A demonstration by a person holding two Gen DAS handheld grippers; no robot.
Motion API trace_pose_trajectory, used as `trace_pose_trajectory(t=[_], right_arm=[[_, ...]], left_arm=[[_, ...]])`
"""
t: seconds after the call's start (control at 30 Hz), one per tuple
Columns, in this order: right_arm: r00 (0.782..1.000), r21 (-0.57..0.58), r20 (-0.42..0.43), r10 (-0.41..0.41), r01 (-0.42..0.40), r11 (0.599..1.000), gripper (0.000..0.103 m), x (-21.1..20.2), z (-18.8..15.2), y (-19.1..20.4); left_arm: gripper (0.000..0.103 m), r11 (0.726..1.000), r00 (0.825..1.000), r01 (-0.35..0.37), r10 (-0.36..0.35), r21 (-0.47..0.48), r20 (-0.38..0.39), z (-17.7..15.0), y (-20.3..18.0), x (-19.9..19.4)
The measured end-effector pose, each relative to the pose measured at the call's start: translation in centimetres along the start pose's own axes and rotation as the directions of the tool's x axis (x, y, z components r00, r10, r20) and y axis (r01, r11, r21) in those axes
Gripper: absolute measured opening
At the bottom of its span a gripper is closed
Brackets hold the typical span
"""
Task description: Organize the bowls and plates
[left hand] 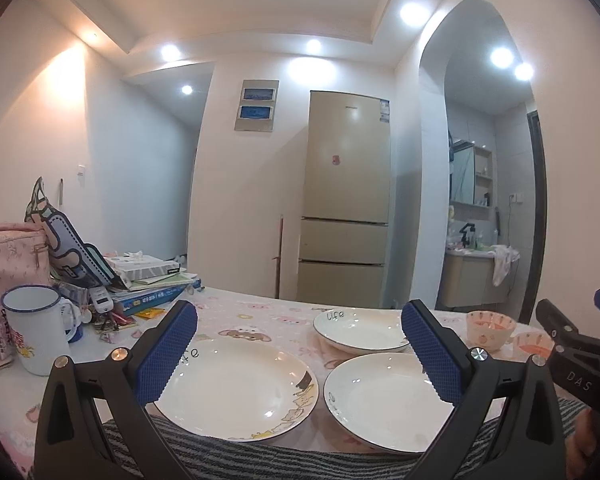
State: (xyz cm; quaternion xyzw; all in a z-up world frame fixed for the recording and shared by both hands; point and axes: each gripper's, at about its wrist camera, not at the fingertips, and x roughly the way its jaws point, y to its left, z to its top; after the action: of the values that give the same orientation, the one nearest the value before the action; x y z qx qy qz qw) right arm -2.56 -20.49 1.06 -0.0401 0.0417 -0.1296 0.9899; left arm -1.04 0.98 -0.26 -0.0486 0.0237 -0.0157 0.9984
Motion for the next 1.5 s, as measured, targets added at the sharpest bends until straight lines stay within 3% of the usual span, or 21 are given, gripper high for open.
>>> trace_pose_trajectory(t=[0.23, 0.33, 0.4, 0.63, 0.77, 0.9, 1.0, 1.07, 1.1, 1.17, 1.27, 1.4, 1.47, 1.5], right_arm=[[0.999, 0.044, 0.046, -0.001, -0.001, 0.999, 0.103, -1.0, 0.1, -0.9], [0.997, 0.041, 0.072, -0.002, -0.001, 0.999, 0.103, -1.6, 0.6, -0.8], [0.997, 0.037, 0.071, -0.004, 0.001, 0.999, 0.103, -1.9, 1.1, -0.9], [0.991, 0.064, 0.035, 0.129, -0.131, 0.989, 0.103, -2.6, 3.6, -2.9], [0.991, 0.105, 0.031, 0.129, -0.132, 0.986, 0.103, -2.5, 5.5, -3.5], [0.972, 0.071, 0.010, 0.235, -0.235, 0.969, 0.100, -1.3, 8.3, -2.5], [0.923, 0.102, -0.065, 0.378, -0.371, 0.923, 0.094, 0.9, 10.5, -0.6], [0.882, 0.130, -0.114, 0.457, -0.443, 0.887, 0.088, 2.8, 11.5, 1.2], [0.865, 0.149, -0.137, 0.484, -0.465, 0.873, 0.088, 3.8, 11.8, 2.2], [0.844, 0.192, -0.169, 0.509, -0.478, 0.857, 0.088, 5.9, 12.1, 3.9], [0.791, 0.240, -0.251, 0.558, -0.508, 0.827, 0.085, 9.4, 12.1, 6.9], [0.690, 0.284, -0.387, 0.611, -0.541, 0.792, 0.069, 14.4, 10.7, 11.2], [0.626, 0.312, -0.452, 0.635, -0.556, 0.770, 0.057, 16.8, 9.2, 13.0], [0.580, 0.336, -0.489, 0.652, -0.565, 0.754, 0.052, 17.7, 8.2, 13.8]], left_arm=[[0.103, 0.999, 0.999, 0.004, -0.002, -0.043, 0.044, 0.2, 1.0, -1.0], [0.103, 0.997, 0.998, -0.024, 0.028, -0.077, 0.056, 1.0, 1.8, -2.0], [0.103, 0.995, 0.999, 0.006, -0.002, -0.097, 0.044, 1.6, 2.5, -2.6], [0.103, 0.994, 0.999, 0.037, -0.040, -0.101, -0.031, 3.9, 3.9, -3.5], [0.097, 0.997, 0.999, 0.033, -0.034, -0.072, -0.022, 5.1, 4.8, -3.6], [0.090, 0.997, 0.995, 0.024, -0.030, -0.069, -0.093, 6.5, 5.8, -1.8], [0.076, 0.991, 0.976, 0.054, -0.079, -0.124, -0.204, 6.9, 7.2, 0.8], [0.064, 0.976, 0.948, 0.088, -0.143, -0.198, -0.284, 7.0, 8.8, 2.8], [0.055, 0.961, 0.920, 0.117, -0.200, -0.252, -0.336, 6.7, 9.8, 4.2], [0.046, 0.946, 0.897, 0.106, -0.225, -0.307, -0.381, 6.2, 11.0, 5.8], [0.046, 0.957, 0.893, -0.006, -0.126, -0.291, -0.432, 5.5, 12.9, 7.5], [0.047, 0.950, 0.873, -0.105, -0.054, -0.294, -0.485, 3.6, 15.2, 9.1], [0.047, 0.937, 0.846, -0.157, -0.036, -0.312, -0.532, 2.0, 16.7, 10.1], [0.047, 0.929, 0.832, -0.184, -0.027, -0.321, -0.555, 1.2, 17.4, 10.5]])
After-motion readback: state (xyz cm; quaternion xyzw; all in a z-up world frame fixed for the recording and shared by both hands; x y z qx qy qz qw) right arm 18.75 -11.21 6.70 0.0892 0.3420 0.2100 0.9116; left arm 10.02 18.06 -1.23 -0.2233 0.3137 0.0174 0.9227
